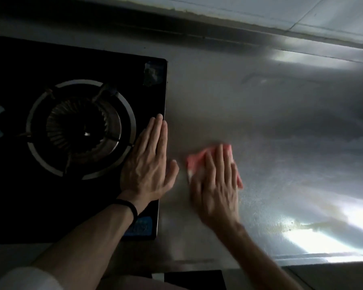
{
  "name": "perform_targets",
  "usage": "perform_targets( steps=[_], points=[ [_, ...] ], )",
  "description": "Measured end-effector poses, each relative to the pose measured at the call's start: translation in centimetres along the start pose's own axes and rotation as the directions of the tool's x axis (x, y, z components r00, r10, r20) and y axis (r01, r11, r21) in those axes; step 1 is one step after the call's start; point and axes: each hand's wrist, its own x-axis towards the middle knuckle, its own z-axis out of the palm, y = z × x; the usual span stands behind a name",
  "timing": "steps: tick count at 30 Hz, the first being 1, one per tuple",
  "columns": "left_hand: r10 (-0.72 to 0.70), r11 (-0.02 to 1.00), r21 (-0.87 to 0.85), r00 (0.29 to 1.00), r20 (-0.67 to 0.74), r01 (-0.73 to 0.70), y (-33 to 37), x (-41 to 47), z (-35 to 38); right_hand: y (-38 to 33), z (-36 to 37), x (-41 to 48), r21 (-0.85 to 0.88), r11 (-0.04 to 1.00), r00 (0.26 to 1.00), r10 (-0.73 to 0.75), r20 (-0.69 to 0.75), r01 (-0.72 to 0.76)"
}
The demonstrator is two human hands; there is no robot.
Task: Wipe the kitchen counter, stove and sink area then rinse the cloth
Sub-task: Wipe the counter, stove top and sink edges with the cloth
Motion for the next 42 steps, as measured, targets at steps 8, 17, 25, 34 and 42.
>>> perform_targets(
  steps=[8, 17, 25, 34, 42],
  points=[
    [-0.037, 0.998, 0.045, 0.997, -0.063, 0.039, 0.0, 0.0, 0.9, 4.3, -6.5, 22.4, -0.026, 0.993, 0.993, -0.116, 0.038, 0.117],
    [-0.03, 0.999, 0.022, 0.996, -0.085, 0.032, 0.0, 0.2, 0.8, 4.6, -4.0, 11.8, -0.013, 0.992, 0.991, -0.127, -0.052, 0.127],
    [-0.035, 0.999, 0.009, 0.994, -0.102, 0.036, 0.0, 0.1, 0.9, 6.3, 0.5, -11.1, -0.083, 0.98, 0.971, -0.165, 0.174, 0.182],
    [-0.045, 0.999, 0.008, 0.997, -0.068, 0.046, 0.0, 0.3, 0.7, 8.3, -5.4, 17.7, -0.072, 0.988, 0.991, -0.135, -0.012, 0.133],
    [-0.033, 0.999, 0.016, 0.997, -0.069, 0.034, -0.2, 0.3, 0.9, 7.0, -5.8, 19.3, -0.017, 1.0, 0.999, -0.021, -0.048, 0.02]
  ],
)
